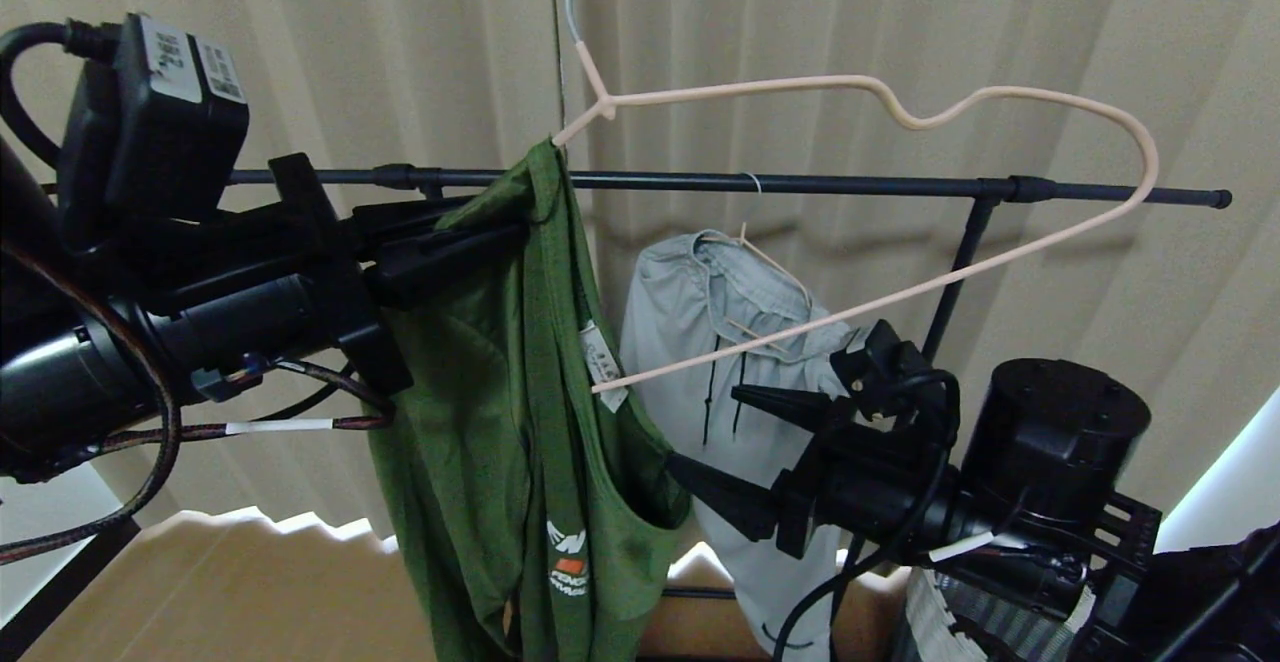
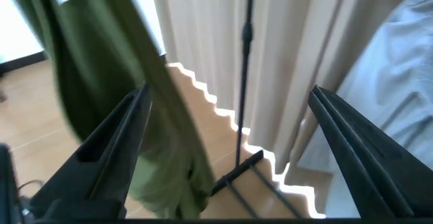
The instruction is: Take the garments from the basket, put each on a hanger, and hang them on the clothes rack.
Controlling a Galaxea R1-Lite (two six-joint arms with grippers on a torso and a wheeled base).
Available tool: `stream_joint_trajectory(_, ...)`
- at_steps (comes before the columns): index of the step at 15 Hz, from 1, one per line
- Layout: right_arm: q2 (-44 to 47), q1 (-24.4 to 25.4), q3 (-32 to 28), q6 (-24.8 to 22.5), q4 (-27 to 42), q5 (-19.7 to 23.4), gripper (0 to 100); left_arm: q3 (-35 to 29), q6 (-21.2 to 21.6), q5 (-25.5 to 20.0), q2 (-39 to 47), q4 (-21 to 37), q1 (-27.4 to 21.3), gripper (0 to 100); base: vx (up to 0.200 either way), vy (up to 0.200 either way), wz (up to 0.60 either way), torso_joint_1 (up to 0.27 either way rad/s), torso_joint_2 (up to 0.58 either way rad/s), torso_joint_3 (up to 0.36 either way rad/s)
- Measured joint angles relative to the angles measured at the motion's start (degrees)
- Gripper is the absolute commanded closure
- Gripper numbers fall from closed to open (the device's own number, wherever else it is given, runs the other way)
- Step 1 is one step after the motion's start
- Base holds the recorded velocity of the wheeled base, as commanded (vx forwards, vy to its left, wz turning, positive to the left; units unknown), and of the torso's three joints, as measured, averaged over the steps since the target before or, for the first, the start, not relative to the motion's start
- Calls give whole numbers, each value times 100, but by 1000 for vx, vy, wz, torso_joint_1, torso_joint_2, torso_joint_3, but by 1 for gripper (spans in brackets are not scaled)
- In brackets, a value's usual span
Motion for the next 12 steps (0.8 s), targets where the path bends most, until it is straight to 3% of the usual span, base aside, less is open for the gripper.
stream_joint_trajectory(7, 240, 27, 206, -41, 52, -52, 0, -18, -40, 0, -4, 1, 56, 100, 0, 0, 0, 0, 0, 0)
stream_joint_trajectory(12, -149, -813, 757, -268, 222, -63, 0, 13, 94, 2, -17, 26, 351, 100, 0, 0, 0, 0, 0, 0)
